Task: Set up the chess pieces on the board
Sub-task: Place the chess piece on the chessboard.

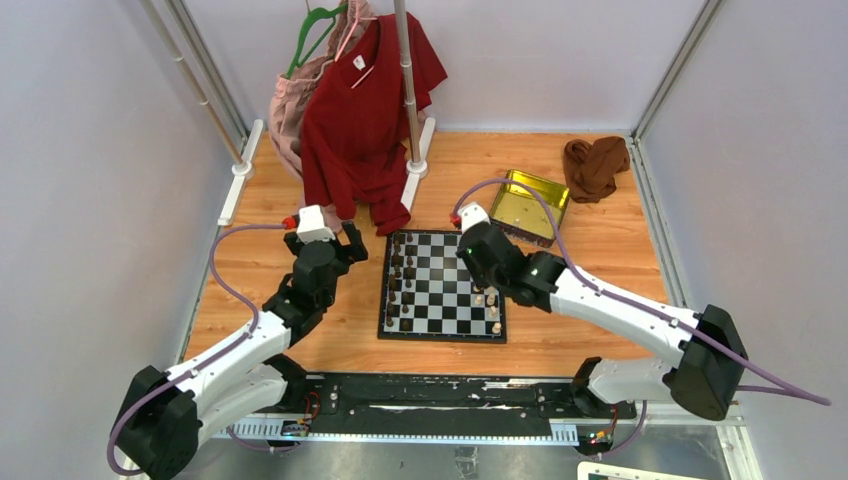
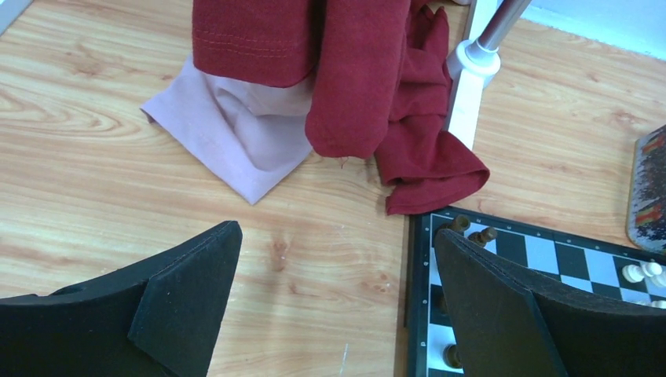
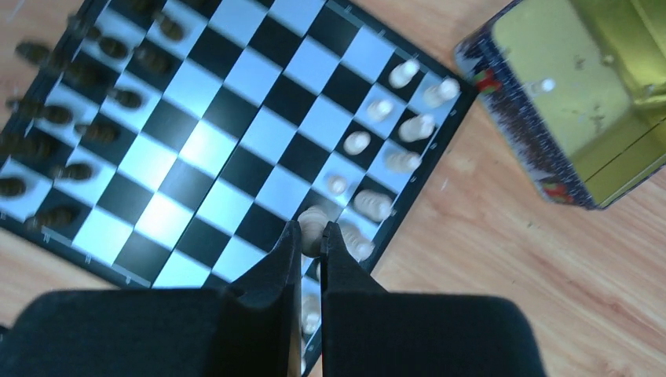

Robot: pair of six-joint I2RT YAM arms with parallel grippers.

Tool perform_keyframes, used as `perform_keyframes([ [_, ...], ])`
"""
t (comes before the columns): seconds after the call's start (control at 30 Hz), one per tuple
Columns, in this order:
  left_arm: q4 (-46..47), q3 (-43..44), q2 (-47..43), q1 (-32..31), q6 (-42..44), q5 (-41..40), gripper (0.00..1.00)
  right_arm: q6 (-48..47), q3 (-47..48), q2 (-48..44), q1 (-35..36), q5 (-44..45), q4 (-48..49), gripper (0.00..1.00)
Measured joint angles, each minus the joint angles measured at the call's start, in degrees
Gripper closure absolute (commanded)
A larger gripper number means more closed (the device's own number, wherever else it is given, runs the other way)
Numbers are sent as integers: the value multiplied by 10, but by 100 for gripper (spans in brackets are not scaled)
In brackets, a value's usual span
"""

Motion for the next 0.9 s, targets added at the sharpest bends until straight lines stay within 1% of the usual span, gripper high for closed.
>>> perform_keyframes([
  [0.2, -27, 0, -19, -9, 16, -19, 0, 38, -59, -37, 88, 32, -29, 100],
  [0.4, -34, 1, -21, -13, 20, -26, 0, 86, -104, -49, 150, 51, -43, 100],
  [0.6, -36, 2, -20, -15, 27, -33, 0, 117, -118, -43, 177, 60, -52, 100],
  [0.9, -40, 10, -12, -19, 31, -37, 0, 134, -118, -10, 184, 65, -51, 100],
])
